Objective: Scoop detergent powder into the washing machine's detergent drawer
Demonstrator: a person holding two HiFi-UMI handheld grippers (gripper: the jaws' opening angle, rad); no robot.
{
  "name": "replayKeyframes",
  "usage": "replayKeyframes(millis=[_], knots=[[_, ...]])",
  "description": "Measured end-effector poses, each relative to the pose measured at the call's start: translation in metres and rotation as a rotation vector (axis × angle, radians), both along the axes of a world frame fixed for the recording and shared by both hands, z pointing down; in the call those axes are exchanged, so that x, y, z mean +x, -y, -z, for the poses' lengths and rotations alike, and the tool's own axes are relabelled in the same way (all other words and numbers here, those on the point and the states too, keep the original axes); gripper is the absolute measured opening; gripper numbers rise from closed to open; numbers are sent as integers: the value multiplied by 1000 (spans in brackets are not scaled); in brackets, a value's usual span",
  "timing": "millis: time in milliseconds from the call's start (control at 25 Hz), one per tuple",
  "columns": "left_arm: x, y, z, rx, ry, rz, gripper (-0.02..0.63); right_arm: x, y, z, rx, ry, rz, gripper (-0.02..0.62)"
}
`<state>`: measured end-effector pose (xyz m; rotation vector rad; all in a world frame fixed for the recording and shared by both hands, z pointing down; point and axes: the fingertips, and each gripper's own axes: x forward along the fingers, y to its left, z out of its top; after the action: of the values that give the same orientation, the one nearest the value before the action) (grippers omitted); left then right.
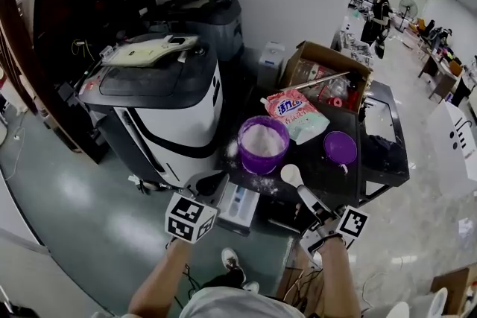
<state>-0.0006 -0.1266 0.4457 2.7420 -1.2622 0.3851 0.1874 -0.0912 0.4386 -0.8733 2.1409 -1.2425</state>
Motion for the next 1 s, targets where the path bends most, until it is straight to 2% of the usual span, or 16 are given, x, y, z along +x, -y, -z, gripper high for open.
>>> replayKeyframes(millis=[160,360,640,800,880,1000], knots=[[0,-43,0,-13,21,-4,9,6,-35,6,15,-10,-9,3],[-7,-79,0,-26,29,0,9,6,-65,-5,-12,-21,-29,3],[-37,-86,-6,-42,16,-6,9,-23,-77,-22,-17,-104,-32,3],[-53,-80,-20,-64,26,-41,9,-41,-73,-38,-17,-155,-54,3],[-64,-77,-27,-74,34,-60,9,-47,-68,-56,-51,-165,-84,3],[-83,-66,-37,-95,33,-71,9,-49,-59,-93,-170,-200,-156,3]])
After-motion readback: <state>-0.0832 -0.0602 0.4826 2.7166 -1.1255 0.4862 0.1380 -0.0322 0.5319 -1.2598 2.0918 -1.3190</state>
